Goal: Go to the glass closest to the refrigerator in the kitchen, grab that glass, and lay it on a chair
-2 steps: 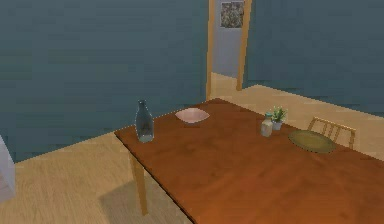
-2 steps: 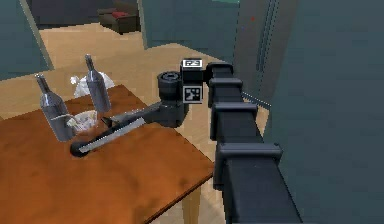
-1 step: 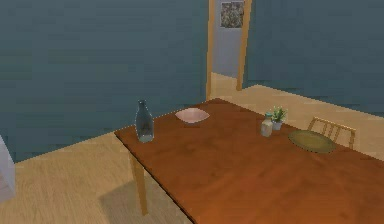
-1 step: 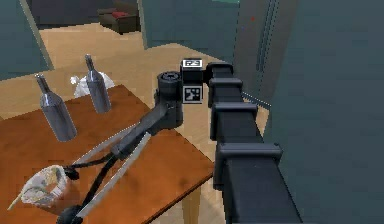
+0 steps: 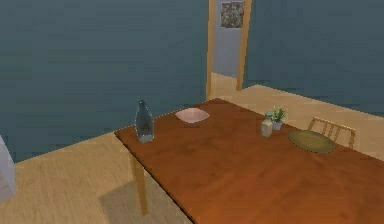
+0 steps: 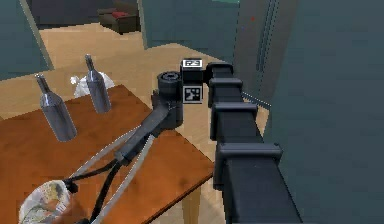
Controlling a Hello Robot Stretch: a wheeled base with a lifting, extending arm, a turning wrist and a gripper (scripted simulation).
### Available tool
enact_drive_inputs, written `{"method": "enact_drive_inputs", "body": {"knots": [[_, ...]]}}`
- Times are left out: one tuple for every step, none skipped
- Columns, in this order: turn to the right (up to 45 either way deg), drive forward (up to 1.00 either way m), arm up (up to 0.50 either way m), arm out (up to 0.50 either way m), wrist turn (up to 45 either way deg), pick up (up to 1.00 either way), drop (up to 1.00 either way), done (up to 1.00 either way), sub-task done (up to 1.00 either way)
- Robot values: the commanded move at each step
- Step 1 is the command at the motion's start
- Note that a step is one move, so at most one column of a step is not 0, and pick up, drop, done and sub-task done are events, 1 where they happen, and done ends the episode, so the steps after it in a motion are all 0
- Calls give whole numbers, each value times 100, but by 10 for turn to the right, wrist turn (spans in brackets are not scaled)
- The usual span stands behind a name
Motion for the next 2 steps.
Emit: {"method": "enact_drive_inputs", "body": {"knots": [[0, 0, 0, -20, 0, 0, 0, 0, 0], [-450, 0, 0, 0, 0, 0, 0, 0, 0]]}}
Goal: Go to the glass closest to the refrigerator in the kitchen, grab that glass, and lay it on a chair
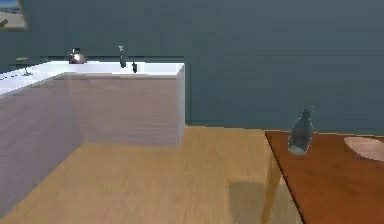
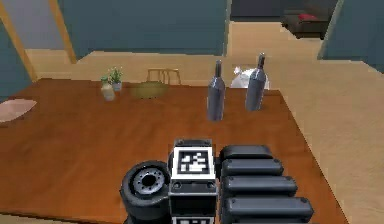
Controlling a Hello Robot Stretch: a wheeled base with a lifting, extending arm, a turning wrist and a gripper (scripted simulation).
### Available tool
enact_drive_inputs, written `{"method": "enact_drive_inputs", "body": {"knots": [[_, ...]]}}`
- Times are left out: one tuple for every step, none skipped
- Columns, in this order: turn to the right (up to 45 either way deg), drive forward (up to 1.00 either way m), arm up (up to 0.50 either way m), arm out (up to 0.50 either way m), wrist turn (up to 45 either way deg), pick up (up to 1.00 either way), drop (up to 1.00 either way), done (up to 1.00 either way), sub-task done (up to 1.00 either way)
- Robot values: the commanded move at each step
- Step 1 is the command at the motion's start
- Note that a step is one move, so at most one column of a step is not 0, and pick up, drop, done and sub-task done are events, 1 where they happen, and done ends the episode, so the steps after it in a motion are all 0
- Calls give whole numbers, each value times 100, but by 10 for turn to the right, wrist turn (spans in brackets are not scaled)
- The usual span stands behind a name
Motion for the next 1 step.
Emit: {"method": "enact_drive_inputs", "body": {"knots": [[-450, 0, 0, 0, 0, 0, 0, 0, 0]]}}
